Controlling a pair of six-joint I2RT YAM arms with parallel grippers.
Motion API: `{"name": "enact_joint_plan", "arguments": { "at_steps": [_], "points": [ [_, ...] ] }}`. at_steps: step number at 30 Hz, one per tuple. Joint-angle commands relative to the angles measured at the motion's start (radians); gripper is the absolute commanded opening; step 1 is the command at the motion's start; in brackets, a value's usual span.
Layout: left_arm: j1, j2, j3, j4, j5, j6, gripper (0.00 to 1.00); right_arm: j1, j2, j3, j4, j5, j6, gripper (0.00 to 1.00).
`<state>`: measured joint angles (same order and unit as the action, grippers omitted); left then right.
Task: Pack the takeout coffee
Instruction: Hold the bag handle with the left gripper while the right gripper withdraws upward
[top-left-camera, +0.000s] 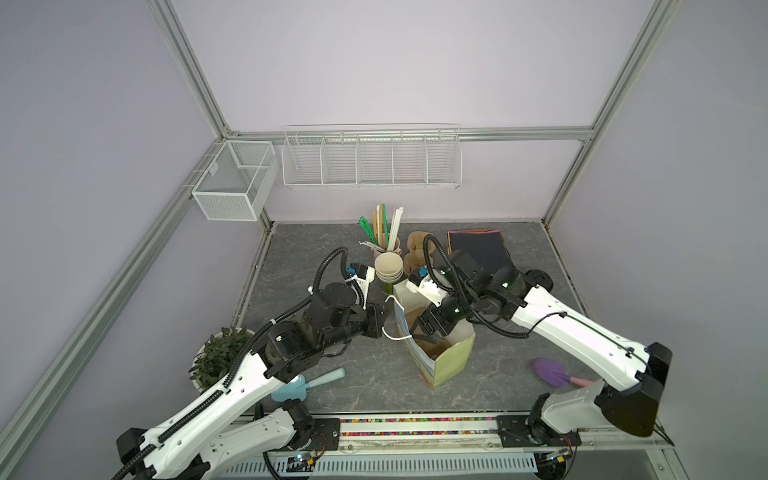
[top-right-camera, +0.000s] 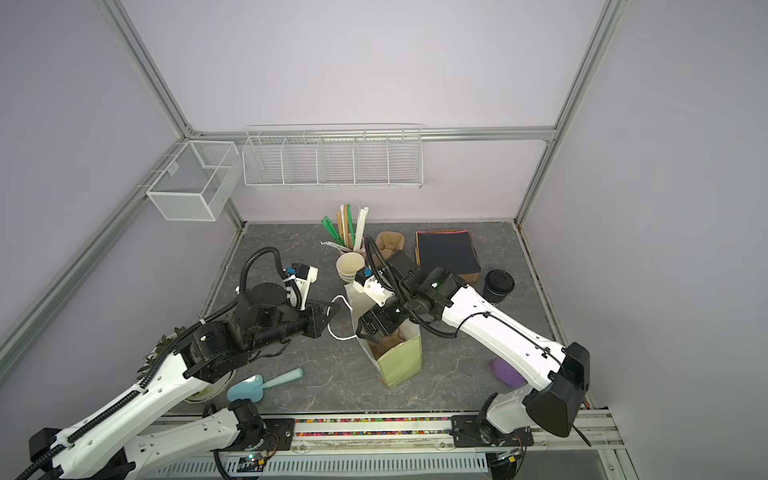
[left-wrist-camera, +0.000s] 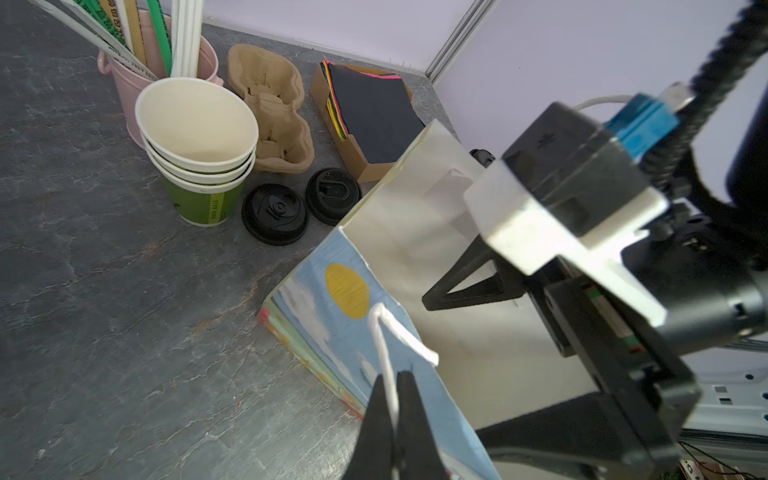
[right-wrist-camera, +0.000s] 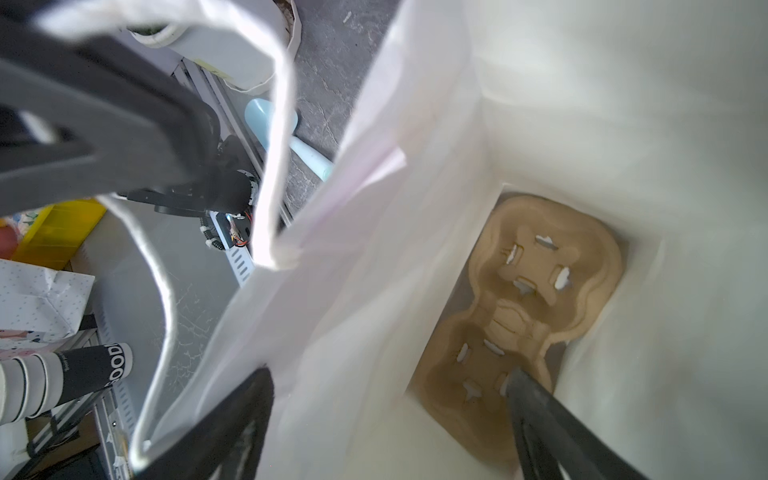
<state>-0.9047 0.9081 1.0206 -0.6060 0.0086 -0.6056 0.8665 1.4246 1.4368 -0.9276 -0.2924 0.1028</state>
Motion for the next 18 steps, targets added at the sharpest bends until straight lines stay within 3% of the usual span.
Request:
{"name": "enact_joint_plan", "arguments": {
  "at_steps": [1, 8, 18],
  "points": [
    [-0.005, -0.009, -0.014, -0.020, -0.019, 0.021, 0.00, 0.006, -0.030, -0.025, 0.045, 0.015, -0.036, 0.90],
    [-0.005, -0.004, -0.012, -0.021, -0.012, 0.013, 0.00, 0.004, -0.036, -0.027, 0.073, 0.055, -0.022, 0.90],
    [-0.005, -0.001, -0.011, -0.027, -0.010, 0.011, 0.00, -0.005, -0.096, -0.051, 0.158, -0.012, 0.003, 0.90]
  ]
}}
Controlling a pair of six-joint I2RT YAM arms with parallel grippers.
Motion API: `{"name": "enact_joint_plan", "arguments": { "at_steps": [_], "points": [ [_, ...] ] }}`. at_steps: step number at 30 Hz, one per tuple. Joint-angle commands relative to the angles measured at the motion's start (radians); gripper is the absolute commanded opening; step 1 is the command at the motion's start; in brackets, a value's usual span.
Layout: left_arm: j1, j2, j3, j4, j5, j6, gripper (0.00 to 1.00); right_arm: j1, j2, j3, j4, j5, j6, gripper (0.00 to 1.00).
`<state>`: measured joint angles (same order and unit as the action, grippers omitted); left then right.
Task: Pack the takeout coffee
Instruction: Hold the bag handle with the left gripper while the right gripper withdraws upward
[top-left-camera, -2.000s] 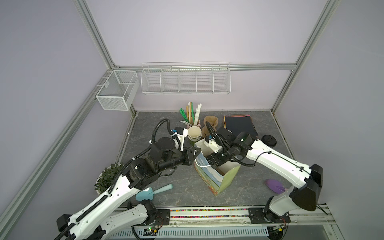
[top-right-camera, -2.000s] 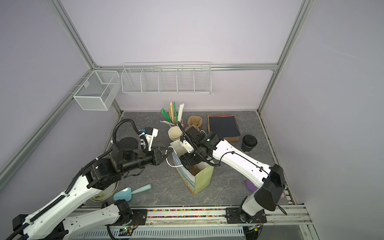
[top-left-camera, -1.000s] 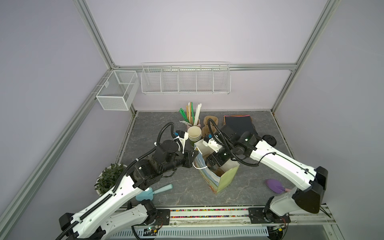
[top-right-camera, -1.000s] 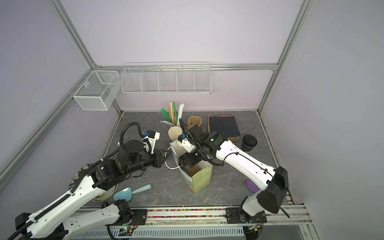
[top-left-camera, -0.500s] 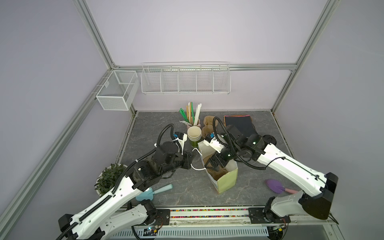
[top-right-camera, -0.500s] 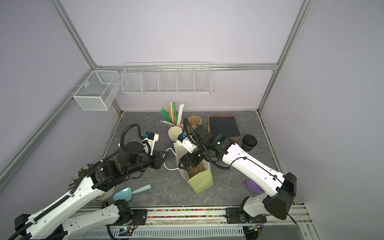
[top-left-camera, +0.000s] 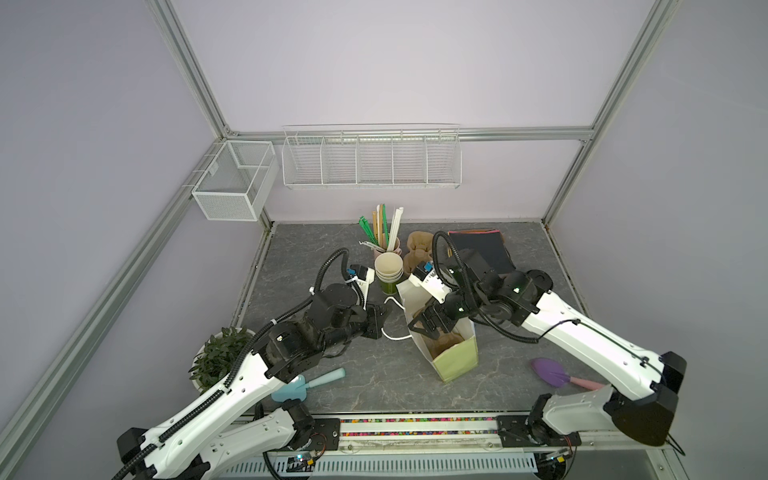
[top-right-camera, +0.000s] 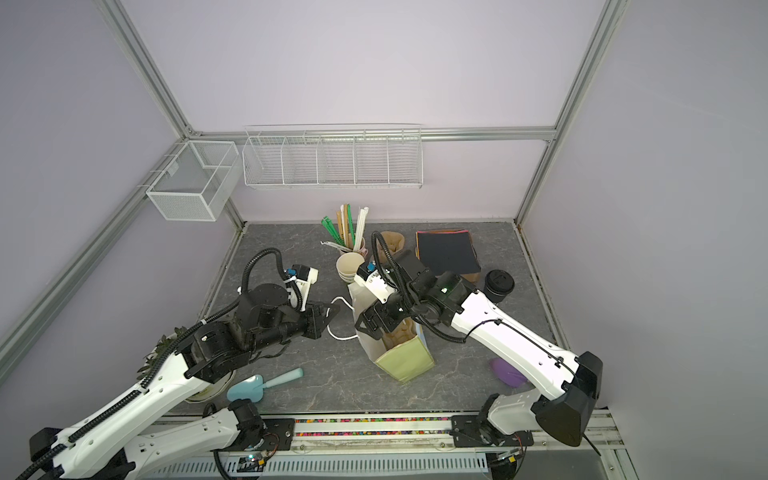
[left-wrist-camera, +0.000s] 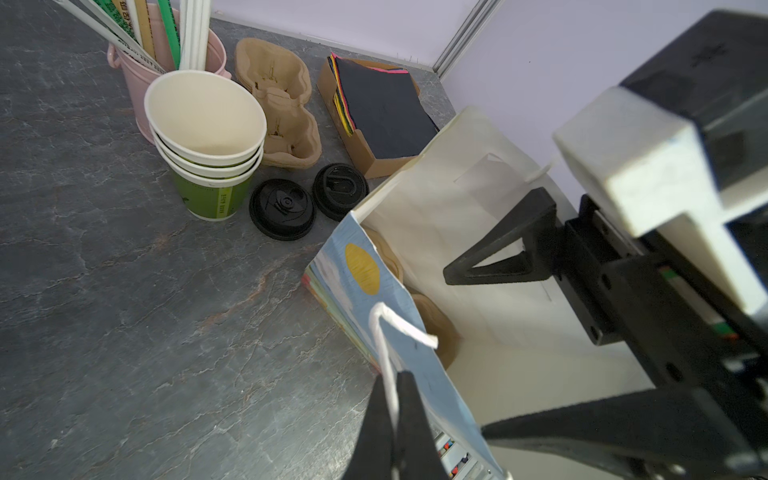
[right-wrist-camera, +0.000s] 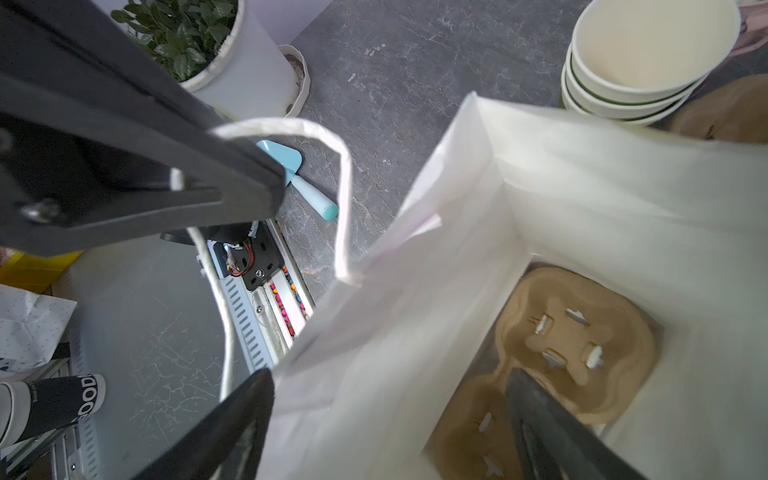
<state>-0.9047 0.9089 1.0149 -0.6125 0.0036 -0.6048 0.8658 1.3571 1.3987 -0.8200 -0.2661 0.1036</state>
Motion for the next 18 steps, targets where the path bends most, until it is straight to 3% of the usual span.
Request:
{"name": "enact_joint_plan", "arguments": {
  "at_steps": [1, 7, 18],
  "points": [
    [-0.005, -0.002, -0.005, -0.023, -0.005, 0.010, 0.00, -0.007, -0.032, -0.015, 0.057, -0.051, 0.005, 0.90],
    [-0.005, -0.001, 0.002, -0.025, -0.006, 0.008, 0.00, -0.028, -0.048, -0.035, 0.096, -0.162, 0.043, 0.90],
    [-0.006, 0.011, 0.022, -0.016, 0.008, 0.007, 0.00, -0.054, -0.078, -0.070, 0.278, -0.440, 0.226, 0.90]
  ]
}}
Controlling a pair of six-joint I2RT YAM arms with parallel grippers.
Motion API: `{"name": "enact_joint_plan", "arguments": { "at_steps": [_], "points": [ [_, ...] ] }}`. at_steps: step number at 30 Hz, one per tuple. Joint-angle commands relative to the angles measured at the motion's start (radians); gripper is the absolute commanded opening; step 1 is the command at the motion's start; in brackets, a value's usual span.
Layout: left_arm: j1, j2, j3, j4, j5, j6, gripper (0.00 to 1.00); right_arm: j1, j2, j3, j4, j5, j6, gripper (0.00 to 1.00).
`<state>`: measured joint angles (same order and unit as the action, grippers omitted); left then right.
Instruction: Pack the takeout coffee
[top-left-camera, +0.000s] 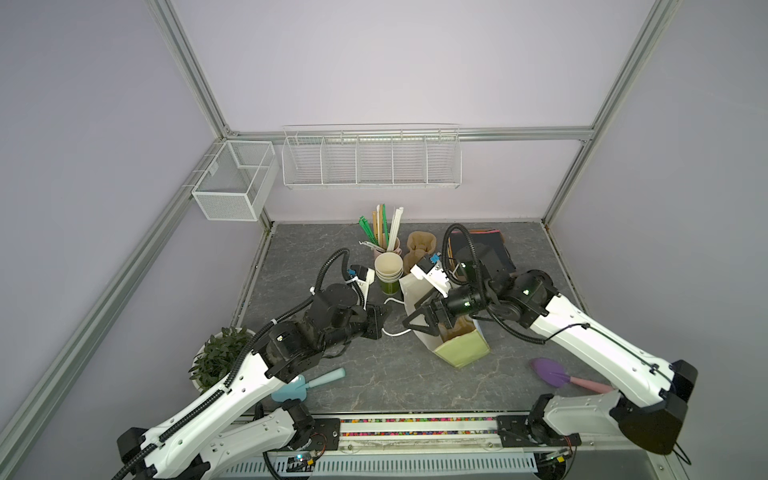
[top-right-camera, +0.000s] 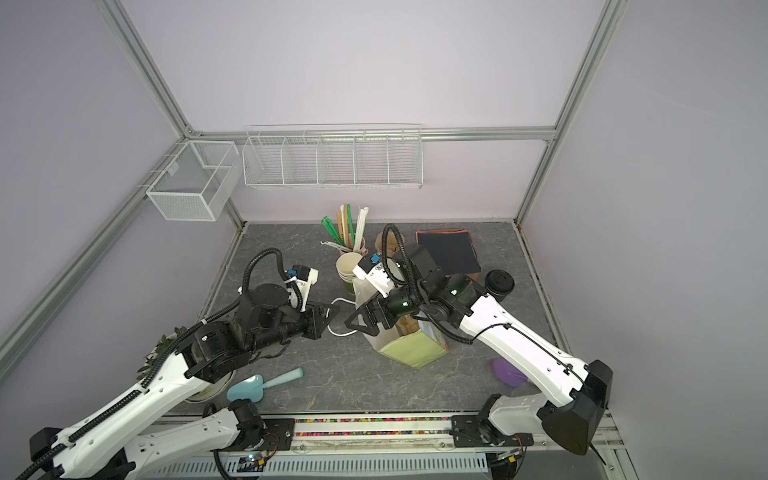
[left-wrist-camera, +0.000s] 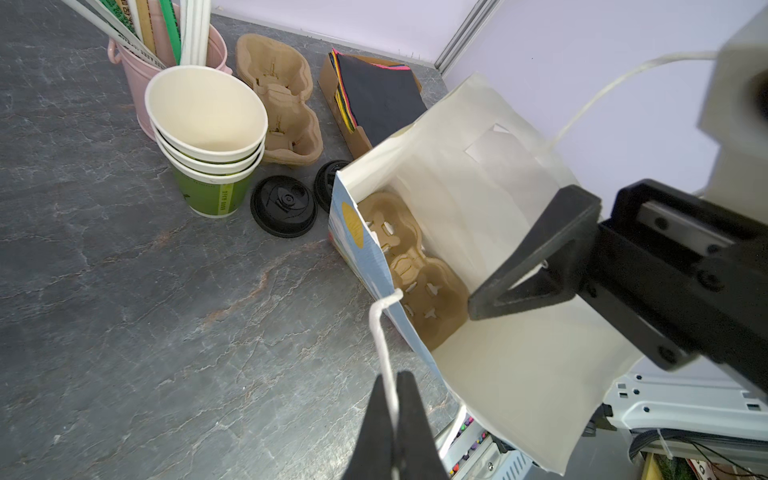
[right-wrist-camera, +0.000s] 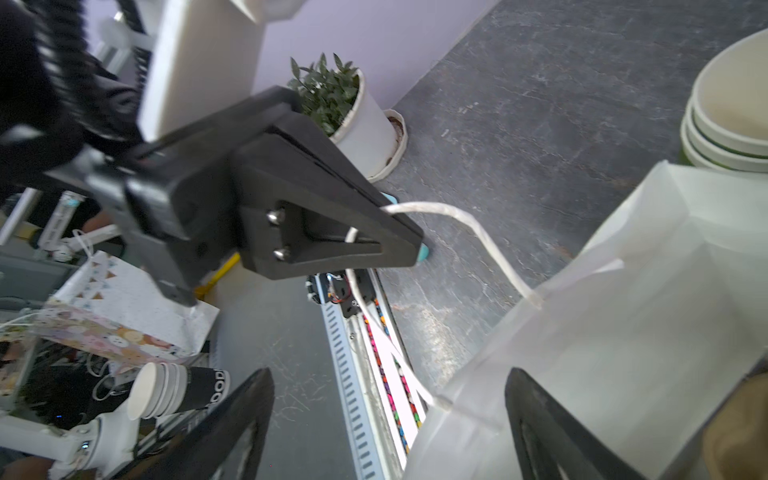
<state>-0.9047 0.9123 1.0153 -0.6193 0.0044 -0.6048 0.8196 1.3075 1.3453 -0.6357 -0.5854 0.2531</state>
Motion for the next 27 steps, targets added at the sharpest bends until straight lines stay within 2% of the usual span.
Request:
{"name": "enact_joint_plan", "arguments": {
  "at_steps": [1, 9, 14, 21, 24, 27],
  "points": [
    [-0.005, 0.008, 0.023, -0.007, 0.009, 0.007, 0.00, -0.010, -0.030, -0.016, 0.114, -0.154, 0.098, 0.89],
    [-0.005, 0.028, 0.046, 0.000, 0.020, 0.011, 0.00, -0.010, -0.059, -0.029, 0.319, -0.285, 0.309, 0.90],
    [-0.005, 0.041, 0.058, 0.003, 0.024, 0.013, 0.00, -0.013, -0.061, -0.056, 0.523, -0.344, 0.508, 0.91],
    [-0.006, 0.045, 0.060, 0.023, 0.040, 0.006, 0.00, -0.014, -0.063, -0.112, 0.819, -0.336, 0.741, 0.91],
    [-0.005, 0.052, 0.062, 0.028, 0.047, 0.006, 0.00, -0.014, -0.067, -0.087, 0.809, -0.327, 0.726, 0.91],
    [-0.005, 0.062, 0.071, 0.023, 0.048, 0.011, 0.00, -0.013, -0.090, -0.033, 0.641, -0.269, 0.593, 0.90]
  ]
}}
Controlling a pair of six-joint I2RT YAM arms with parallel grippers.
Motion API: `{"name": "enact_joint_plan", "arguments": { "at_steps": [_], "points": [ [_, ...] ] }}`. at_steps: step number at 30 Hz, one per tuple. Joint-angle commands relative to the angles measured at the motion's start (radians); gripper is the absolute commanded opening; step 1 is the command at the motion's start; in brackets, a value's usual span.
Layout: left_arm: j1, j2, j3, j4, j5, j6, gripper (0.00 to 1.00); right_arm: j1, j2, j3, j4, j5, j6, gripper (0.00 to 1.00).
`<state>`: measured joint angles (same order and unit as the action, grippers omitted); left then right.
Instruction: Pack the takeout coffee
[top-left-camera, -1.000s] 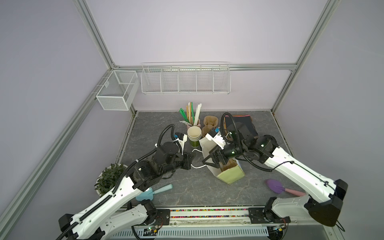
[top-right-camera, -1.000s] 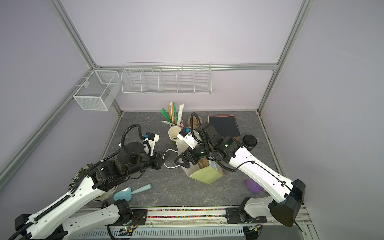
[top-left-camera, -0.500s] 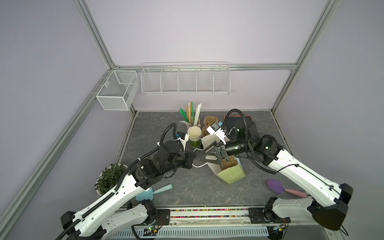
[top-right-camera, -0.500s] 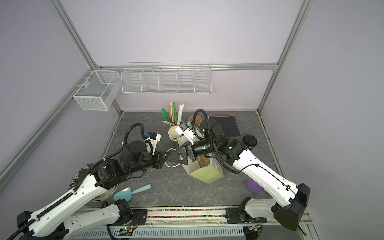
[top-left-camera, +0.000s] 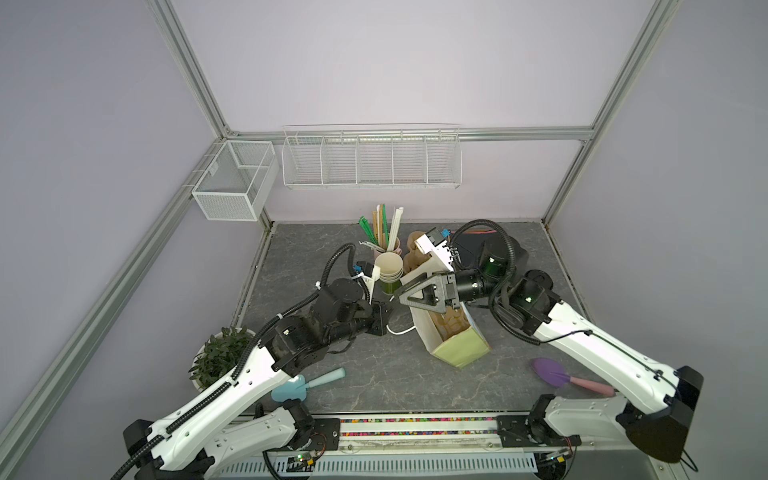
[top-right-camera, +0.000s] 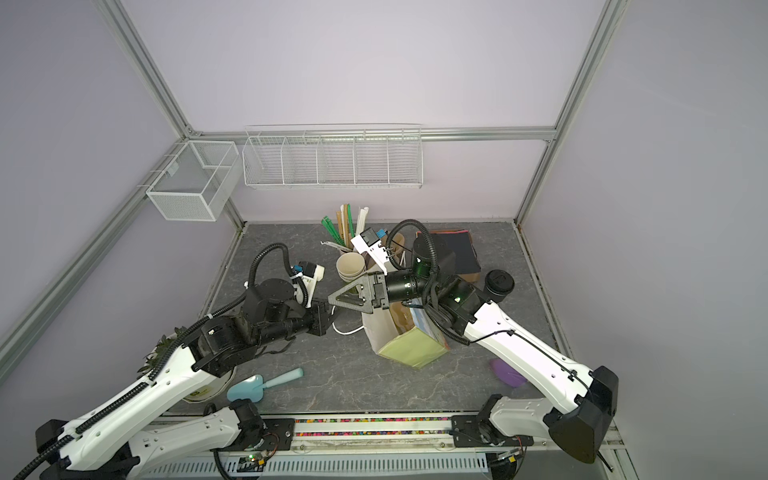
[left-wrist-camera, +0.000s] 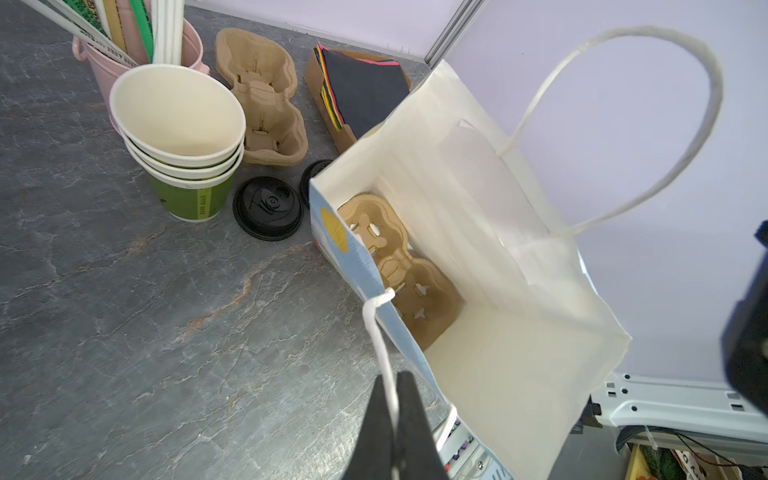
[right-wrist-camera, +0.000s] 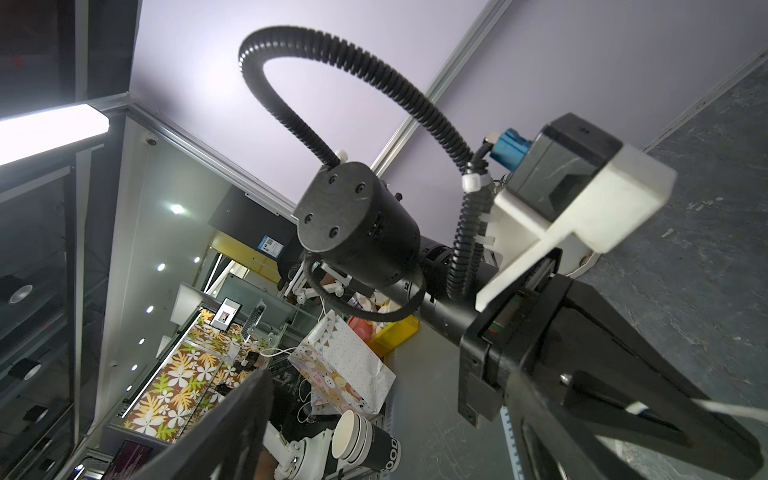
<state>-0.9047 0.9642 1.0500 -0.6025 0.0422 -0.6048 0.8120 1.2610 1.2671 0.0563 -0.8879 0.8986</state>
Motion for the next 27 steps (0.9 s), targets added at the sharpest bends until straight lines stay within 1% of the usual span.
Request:
{"name": "enact_joint_plan", "arguments": {
  "at_steps": [1, 6, 9, 13, 16, 19, 21, 27],
  "points": [
    [-0.005, 0.011, 0.039, 0.006, 0.013, 0.013, 0.00, -0.008, -0.051, 0.063, -0.082, 0.041, -0.081, 0.90],
    [-0.005, 0.026, 0.045, 0.007, 0.021, 0.016, 0.00, -0.032, -0.057, 0.162, -0.260, 0.067, -0.171, 0.91],
    [-0.006, 0.037, 0.054, 0.001, 0.020, 0.025, 0.00, -0.070, -0.070, 0.221, -0.415, 0.146, -0.267, 0.93],
    [-0.005, 0.044, 0.078, -0.019, 0.008, 0.043, 0.00, -0.141, -0.071, 0.333, -0.727, 0.376, -0.432, 0.94],
    [-0.005, 0.053, 0.096, -0.039, -0.001, 0.059, 0.00, -0.149, -0.048, 0.404, -0.922, 0.633, -0.543, 0.96],
    [-0.006, 0.070, 0.113, -0.054, -0.004, 0.077, 0.00, -0.150, -0.029, 0.397, -0.974, 0.749, -0.599, 0.96],
    [-0.006, 0.080, 0.123, -0.063, -0.006, 0.088, 0.00, -0.151, -0.013, 0.395, -0.992, 0.773, -0.622, 0.96],
    [-0.005, 0.107, 0.145, -0.079, -0.014, 0.110, 0.00, -0.152, 0.017, 0.403, -1.003, 0.811, -0.627, 0.98]
  ]
}}
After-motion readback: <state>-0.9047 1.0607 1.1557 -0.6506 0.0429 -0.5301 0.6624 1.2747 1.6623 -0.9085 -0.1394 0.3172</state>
